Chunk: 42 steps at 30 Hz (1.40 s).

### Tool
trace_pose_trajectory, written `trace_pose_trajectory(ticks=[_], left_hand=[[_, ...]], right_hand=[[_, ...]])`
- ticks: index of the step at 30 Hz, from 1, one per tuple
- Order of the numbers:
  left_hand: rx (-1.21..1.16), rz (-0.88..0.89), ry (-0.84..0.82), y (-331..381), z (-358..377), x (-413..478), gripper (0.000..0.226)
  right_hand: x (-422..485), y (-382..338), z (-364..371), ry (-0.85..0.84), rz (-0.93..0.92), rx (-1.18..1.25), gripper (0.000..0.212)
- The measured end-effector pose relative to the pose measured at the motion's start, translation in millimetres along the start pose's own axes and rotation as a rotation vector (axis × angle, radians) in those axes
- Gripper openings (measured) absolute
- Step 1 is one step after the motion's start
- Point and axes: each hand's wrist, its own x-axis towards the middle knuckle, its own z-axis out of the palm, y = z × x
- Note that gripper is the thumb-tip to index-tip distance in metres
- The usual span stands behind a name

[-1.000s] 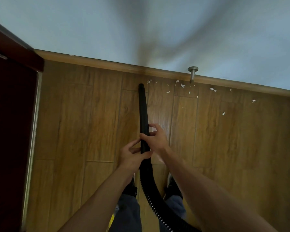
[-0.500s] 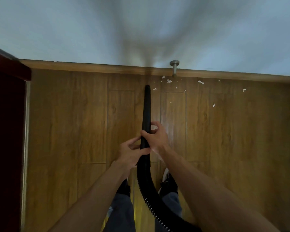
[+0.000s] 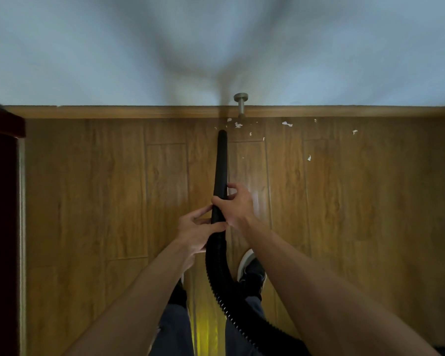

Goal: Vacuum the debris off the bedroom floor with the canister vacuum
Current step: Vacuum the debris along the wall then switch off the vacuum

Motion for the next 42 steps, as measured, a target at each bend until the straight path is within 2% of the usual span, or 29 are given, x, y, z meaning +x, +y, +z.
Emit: trace_pose_trajectory(ticks=[11, 24, 35, 42], left_hand=[[0.062, 0.033, -0.001, 24.0, 12.6, 13.4, 0.071], [0.138, -0.012, -0.112, 17.6, 63.9, 10.3, 0.069], [-0.002, -0.12, -0.083, -42.2, 41.9, -34.3, 0.067], [-0.039, -0.089, -0.043, -34.0, 17.6, -29.9, 0.068]], right_hand=[[18.7, -15.2, -14.3, 0.0, 0.018, 0.089, 0.057], [10.9, 11.1, -71.9, 0.103, 0.063, 0.093, 0.051], [-47.1, 48.6, -42.9, 0.022, 0.115, 0.011, 0.059], [-39.4, 23.2, -17.8, -0.025, 0.071, -0.017, 0.057]])
